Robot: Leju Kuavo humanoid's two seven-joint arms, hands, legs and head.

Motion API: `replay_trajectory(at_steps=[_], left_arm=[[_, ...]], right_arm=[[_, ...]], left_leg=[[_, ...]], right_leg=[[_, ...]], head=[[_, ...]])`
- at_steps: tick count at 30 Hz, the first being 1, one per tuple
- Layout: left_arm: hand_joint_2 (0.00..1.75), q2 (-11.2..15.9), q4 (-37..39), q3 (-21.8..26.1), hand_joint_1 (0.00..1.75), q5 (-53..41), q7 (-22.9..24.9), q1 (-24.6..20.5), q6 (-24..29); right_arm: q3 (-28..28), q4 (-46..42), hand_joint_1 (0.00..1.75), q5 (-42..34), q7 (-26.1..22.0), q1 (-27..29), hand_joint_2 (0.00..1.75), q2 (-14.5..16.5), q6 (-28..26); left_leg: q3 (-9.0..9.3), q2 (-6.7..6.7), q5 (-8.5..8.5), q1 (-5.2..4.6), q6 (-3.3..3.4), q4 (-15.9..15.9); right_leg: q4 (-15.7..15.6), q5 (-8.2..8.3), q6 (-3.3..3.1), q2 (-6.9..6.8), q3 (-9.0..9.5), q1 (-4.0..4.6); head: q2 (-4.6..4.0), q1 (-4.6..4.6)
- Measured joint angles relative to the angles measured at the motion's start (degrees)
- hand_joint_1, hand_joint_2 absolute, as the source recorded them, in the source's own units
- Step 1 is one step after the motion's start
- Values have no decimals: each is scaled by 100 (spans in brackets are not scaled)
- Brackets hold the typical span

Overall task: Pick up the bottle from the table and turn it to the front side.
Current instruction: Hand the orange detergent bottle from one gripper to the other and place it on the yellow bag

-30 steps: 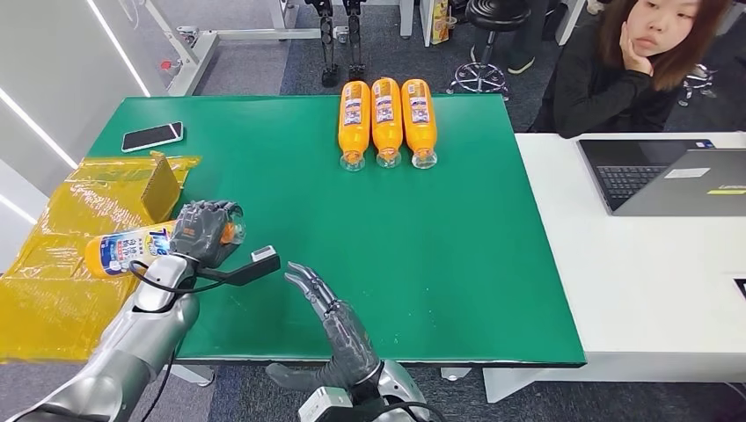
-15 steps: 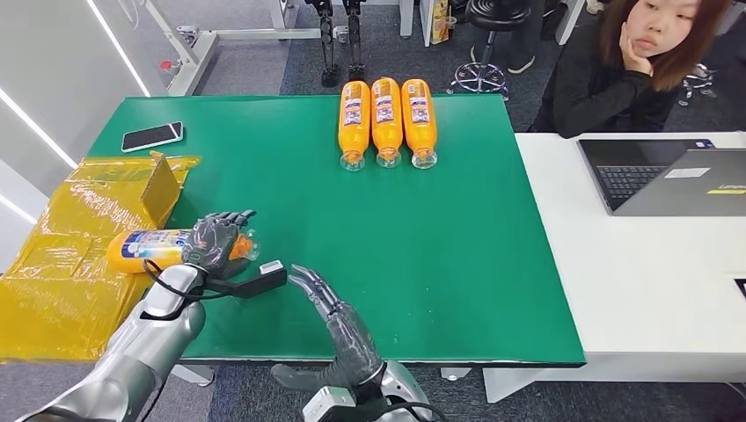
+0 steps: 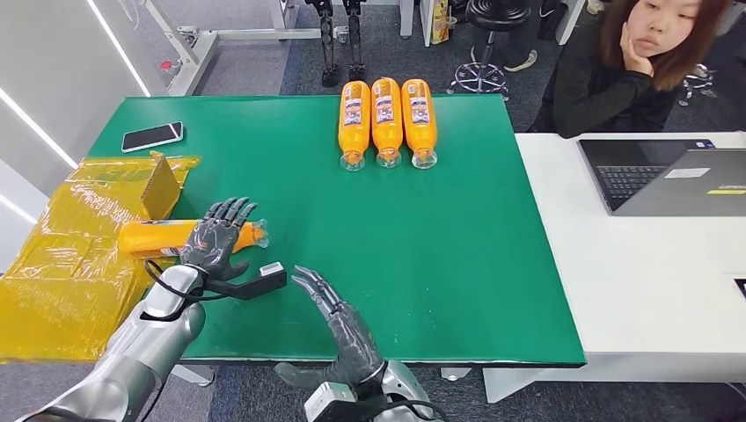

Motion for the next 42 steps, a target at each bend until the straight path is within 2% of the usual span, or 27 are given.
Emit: replay_trajectory(at_steps=[7, 9, 11, 14, 16, 19, 21, 23, 30, 32, 35, 42], left_arm=[[175, 8, 0, 0, 0, 73, -59, -1, 34], [175, 25, -1, 11, 0, 264, -286, -4, 30], [175, 47, -22, 88, 0, 701, -795, -9, 4], [175, 56, -313, 421, 0, 2226, -2071, 39, -346], [175, 63, -931, 644, 0, 4047, -2696, 229, -1068], [175, 41, -2184, 748, 0, 6714, -2966, 749, -2333], [175, -34, -3034, 819, 0, 7828, -2998, 1203, -3006], [175, -141, -3733, 883, 0, 8394, -3008, 1610, -3429], [175, -457, -5034, 964, 0, 8622, -3008, 2498, -3647], [175, -617, -5361, 959, 0, 8652, -3008, 2806, -3651], [175, -804, -5624, 945, 0, 8672, -3008, 3039, -3632], [175, -1076, -6103, 810, 0, 8545, -3008, 3489, -3707]], right_arm=[[10, -3, 0, 19, 45, 0, 175, 2, 10], [10, -5, 0, 46, 94, 1, 175, 2, 10], [8, -13, 0, 103, 142, 5, 175, 2, 5], [-37, -64, 0, 164, 199, 31, 175, 2, 1], [-110, -113, 0, 188, 190, 50, 175, 0, -3], [-246, -151, 0, 135, 109, 58, 175, -20, -47], [-361, -169, 0, 74, 49, 60, 175, -55, -118], [-495, -207, 0, 46, 22, 66, 175, -110, -215], [-934, -610, 0, 58, -15, 253, 175, -362, -480], [-1153, -918, 0, 66, -85, 395, 175, -498, -562], [-1382, -1375, 0, -86, -274, 575, 175, -696, -610], [-1540, -2712, 0, -498, -447, 1179, 175, -1366, -955]], left_leg=[[0, 0, 0, 0, 0, 0], [1, 0, 0, 0, 0, 0], [1, 1, 0, 0, 0, 1], [1, 3, 0, 0, 0, 1], [1, 7, 0, -1, -1, 0], [1, 9, -3, -3, -1, 0], [0, 9, -4, -4, 0, 0], [-3, 6, -5, -5, 1, 0], [0, 6, -6, -7, 3, 1], [-4, 2, -6, -6, 4, 3], [-6, 1, -7, -6, 4, 3], [-8, -1, -11, -5, 10, 2]], right_leg=[[0, 0, 0, 0, 0, 0], [0, 0, 0, 0, 0, 0], [0, 0, 0, 1, -1, 0], [0, 0, 0, 3, -2, 0], [0, 0, 0, 9, -2, -1], [-3, -1, 0, 12, -2, -3], [-6, -2, 1, 12, -4, -3], [-8, -3, 3, 8, -3, -3], [-11, -1, 3, 5, -1, -6], [-12, -1, 4, 2, -3, -6], [-13, -1, 4, 1, -3, -5], [-14, -2, 5, -3, -3, -5]], head=[[0, 0], [0, 1], [0, 1], [0, 1], [0, 1], [0, 1], [0, 1], [0, 3], [0, -1], [0, 2], [0, 1], [0, 0]])
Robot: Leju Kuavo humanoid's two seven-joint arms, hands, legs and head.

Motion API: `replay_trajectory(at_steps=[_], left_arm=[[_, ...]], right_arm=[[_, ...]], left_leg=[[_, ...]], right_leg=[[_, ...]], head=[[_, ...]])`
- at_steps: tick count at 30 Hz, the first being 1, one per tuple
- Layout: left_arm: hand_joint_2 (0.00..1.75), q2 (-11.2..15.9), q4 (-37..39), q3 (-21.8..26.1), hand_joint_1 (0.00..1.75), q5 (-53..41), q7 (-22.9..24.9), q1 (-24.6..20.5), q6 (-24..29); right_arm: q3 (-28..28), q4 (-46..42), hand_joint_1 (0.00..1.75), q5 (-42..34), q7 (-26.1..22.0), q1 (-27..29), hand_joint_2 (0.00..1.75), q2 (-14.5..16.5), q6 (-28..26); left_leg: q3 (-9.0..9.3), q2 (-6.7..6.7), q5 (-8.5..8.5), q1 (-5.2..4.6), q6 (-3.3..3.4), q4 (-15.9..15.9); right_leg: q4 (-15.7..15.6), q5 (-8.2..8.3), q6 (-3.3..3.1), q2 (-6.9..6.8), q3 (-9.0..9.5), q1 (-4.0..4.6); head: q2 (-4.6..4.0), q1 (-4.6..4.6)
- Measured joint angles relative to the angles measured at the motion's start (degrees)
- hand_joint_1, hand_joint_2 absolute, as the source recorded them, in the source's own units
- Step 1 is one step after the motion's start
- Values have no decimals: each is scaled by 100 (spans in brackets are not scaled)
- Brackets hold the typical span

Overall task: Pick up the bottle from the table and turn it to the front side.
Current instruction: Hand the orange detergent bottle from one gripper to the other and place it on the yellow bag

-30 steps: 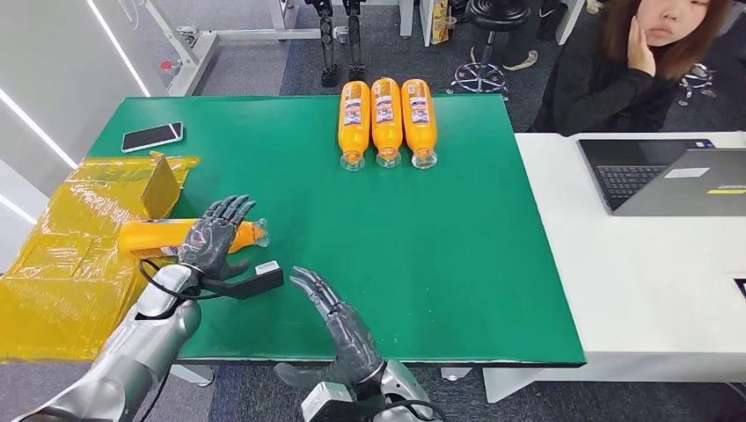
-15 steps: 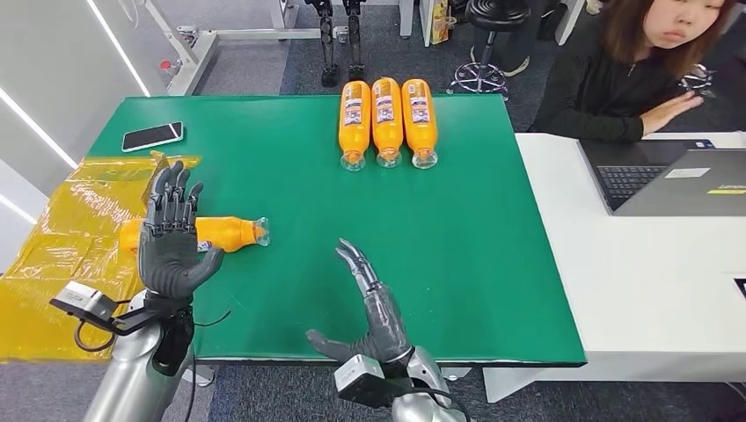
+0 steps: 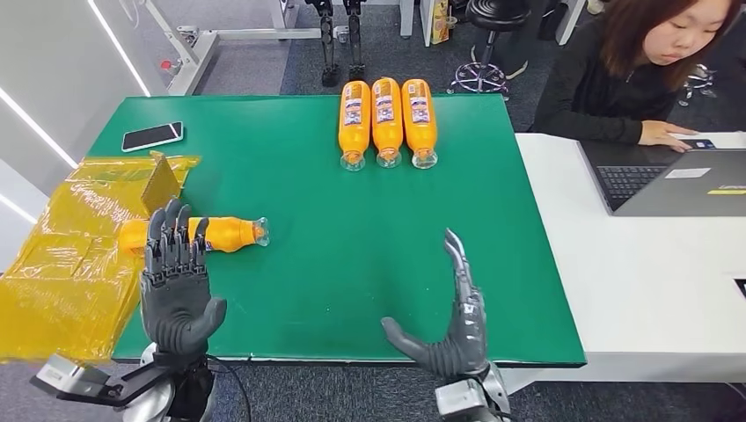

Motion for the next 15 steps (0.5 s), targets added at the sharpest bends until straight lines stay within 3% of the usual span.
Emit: replay_trajectory(at_steps=[6, 15], left_arm=[[175, -79, -234, -98, 0, -27, 0, 152, -25], [175, -117, -385, -120, 0, -91, 2, 230, -28]], right_arm=[[-1, -662, 0, -13, -10, 251, 175, -336, -60], [-1, -1039, 0, 89, -9, 409, 175, -500, -96]], left_leg=[[1, 1, -1, 0, 2, -1], [3, 2, 0, 0, 1, -1]], right_leg=[[1, -2, 2, 0, 1, 0], [3, 0, 1, -1, 2, 1]], head=[[0, 0], [0, 0]])
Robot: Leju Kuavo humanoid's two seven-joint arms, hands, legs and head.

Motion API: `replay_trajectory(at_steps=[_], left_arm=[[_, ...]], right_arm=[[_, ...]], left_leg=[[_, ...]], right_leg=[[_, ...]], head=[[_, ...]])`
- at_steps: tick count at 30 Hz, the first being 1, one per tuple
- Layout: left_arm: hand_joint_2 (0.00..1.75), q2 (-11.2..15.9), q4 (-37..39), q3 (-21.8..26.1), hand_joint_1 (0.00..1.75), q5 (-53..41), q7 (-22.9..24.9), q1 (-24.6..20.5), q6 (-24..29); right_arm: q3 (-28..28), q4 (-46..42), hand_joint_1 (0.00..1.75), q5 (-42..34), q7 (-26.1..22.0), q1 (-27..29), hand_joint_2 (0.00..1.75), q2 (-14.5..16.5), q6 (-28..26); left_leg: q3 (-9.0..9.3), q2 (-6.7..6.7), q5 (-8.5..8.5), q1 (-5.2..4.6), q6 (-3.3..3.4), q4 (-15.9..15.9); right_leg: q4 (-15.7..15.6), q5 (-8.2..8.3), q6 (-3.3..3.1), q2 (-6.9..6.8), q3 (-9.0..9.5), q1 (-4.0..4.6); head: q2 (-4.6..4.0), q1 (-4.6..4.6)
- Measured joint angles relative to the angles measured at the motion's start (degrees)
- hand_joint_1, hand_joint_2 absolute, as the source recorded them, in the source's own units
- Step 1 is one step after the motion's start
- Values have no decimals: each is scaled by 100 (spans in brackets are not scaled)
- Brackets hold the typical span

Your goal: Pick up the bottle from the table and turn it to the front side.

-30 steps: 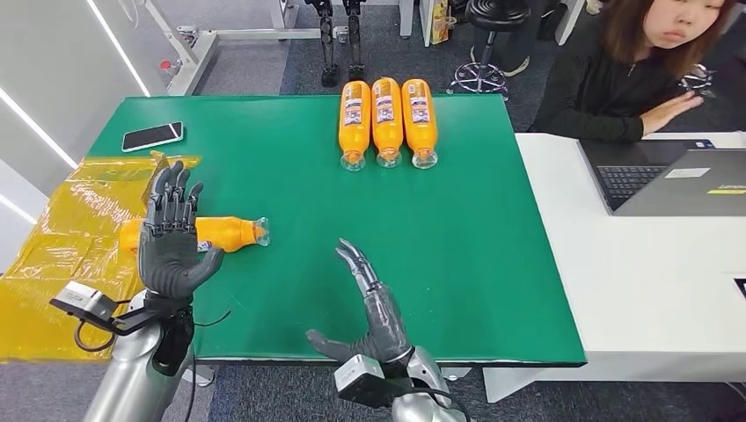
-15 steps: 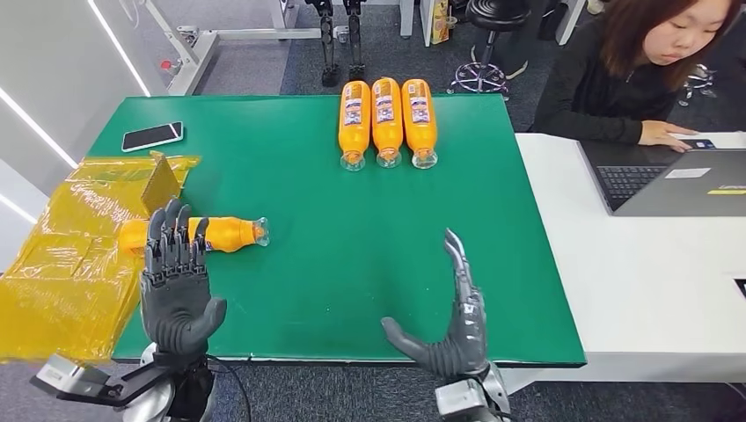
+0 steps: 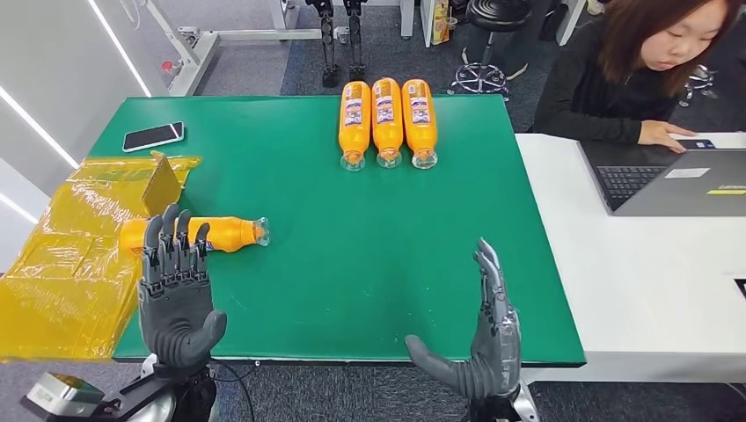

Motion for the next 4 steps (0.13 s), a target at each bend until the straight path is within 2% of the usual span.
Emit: replay_trajectory(at_steps=[4], left_arm=[[175, -18, -172, -28, 0, -23, -2, 83, -37]], right_arm=[[-38, -310, 0, 370, -1, 284, 175, -14, -27]], left_leg=[[-2, -2, -2, 0, 1, 0]], right_leg=[[-1, -3, 1, -3, -1, 0]], head=[[0, 1]])
